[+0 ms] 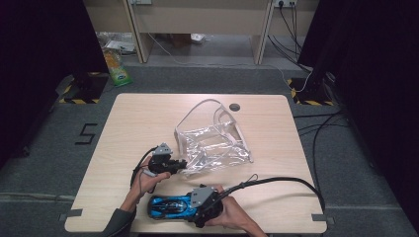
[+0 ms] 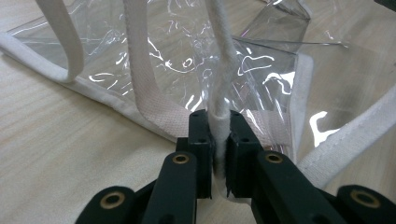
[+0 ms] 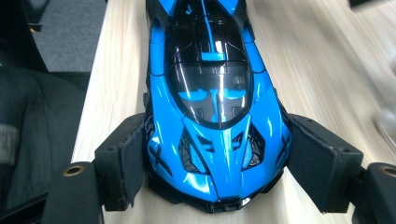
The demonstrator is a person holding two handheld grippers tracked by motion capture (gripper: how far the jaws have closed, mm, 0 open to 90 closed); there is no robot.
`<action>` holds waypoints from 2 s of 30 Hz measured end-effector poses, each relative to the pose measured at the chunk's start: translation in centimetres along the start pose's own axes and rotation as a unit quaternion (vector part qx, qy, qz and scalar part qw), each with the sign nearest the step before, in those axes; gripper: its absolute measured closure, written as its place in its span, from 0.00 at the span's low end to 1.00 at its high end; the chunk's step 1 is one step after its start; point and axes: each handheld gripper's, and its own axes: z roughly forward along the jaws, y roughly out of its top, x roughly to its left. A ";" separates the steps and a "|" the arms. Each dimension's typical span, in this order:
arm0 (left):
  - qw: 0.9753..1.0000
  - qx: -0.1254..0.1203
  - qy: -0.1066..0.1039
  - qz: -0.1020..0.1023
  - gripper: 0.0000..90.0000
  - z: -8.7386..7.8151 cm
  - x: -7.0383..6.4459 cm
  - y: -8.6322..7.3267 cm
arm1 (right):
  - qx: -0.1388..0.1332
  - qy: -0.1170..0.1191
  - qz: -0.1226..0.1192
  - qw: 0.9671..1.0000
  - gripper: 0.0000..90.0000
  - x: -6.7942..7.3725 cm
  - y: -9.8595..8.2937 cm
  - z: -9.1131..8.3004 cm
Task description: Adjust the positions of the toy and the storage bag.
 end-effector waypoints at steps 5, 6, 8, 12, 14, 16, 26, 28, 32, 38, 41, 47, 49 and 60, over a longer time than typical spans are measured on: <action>1.000 0.003 0.002 0.002 0.91 0.0 -0.1 0.0 | -0.003 -0.029 0.045 0.999 0.29 0.2 -3.5 -3.3; 1.000 0.002 0.003 0.001 0.91 0.1 -0.1 0.0 | -0.003 -0.040 0.051 0.998 0.29 0.3 -4.2 -4.1; 1.000 0.004 0.003 0.001 0.91 0.1 -0.1 0.0 | 0.002 -0.058 0.065 0.996 0.29 0.4 -5.4 -5.4; 1.000 0.005 0.004 0.002 0.92 0.2 -0.1 0.0 | 0.007 -0.091 0.091 0.992 0.29 0.6 -7.5 -7.6; 1.000 0.006 0.003 0.003 0.92 0.2 0.0 0.0 | 0.004 -0.106 0.104 0.989 0.29 0.6 -8.4 -8.6; 1.000 0.006 0.003 0.002 0.92 0.2 0.0 0.0 | 0.004 -0.117 0.124 0.985 0.29 0.5 -9.3 -9.5; 1.000 0.003 0.005 0.003 0.92 0.1 -0.1 0.0 | -0.007 -0.191 0.193 0.963 0.29 -0.2 -12.5 -12.1; 1.000 0.003 0.006 0.002 0.92 0.1 -0.1 0.0 | -0.007 -0.203 0.200 0.959 0.29 -0.2 -12.8 -12.4; 1.000 0.003 0.006 0.003 0.92 0.1 -0.1 0.0 | -0.001 -0.211 0.214 0.954 0.29 -0.3 -13.0 -12.6; 1.000 0.003 0.006 0.003 0.92 0.1 -0.1 0.0 | 0.005 -0.214 0.217 0.952 0.28 -0.4 -12.8 -12.4; 1.000 0.003 0.006 0.002 0.92 0.1 -0.1 0.0 | -0.004 -0.206 0.215 0.955 0.22 -0.6 -12.6 -12.5; 1.000 0.003 0.006 0.002 0.91 0.1 0.0 0.0 | -0.028 -0.201 0.208 0.957 0.18 -2.0 -9.9 -12.8; 1.000 0.002 0.006 0.002 0.91 0.1 0.0 0.0 | -0.025 -0.196 0.212 0.957 0.18 -2.6 -9.2 -12.4; 1.000 0.001 0.005 0.002 0.91 0.1 0.1 0.1 | 0.019 -0.188 0.230 0.955 0.17 -3.9 -8.7 -9.9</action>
